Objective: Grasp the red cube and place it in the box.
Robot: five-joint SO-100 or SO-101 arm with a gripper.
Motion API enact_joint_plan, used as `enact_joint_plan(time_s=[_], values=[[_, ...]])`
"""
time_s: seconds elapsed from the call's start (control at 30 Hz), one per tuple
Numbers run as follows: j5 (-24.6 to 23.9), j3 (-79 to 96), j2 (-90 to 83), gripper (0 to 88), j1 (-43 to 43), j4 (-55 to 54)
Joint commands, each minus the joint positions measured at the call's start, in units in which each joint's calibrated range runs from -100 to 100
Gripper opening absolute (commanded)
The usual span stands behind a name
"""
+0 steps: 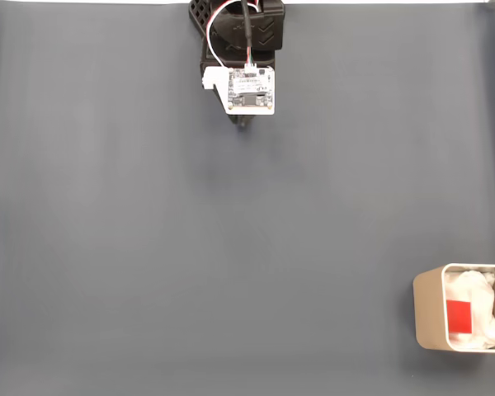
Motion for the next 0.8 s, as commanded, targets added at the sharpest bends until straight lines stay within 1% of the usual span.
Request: enact_joint_plan(time_s=[0.0,0.2,0.77], values=[[0.9,0.5,-0.6,0.0,0.6,3.5],[1.5,0.5,-0.6,0.0,0.3,6.5],[1.3,0.5,-0.6,0.0,0.6,6.5]])
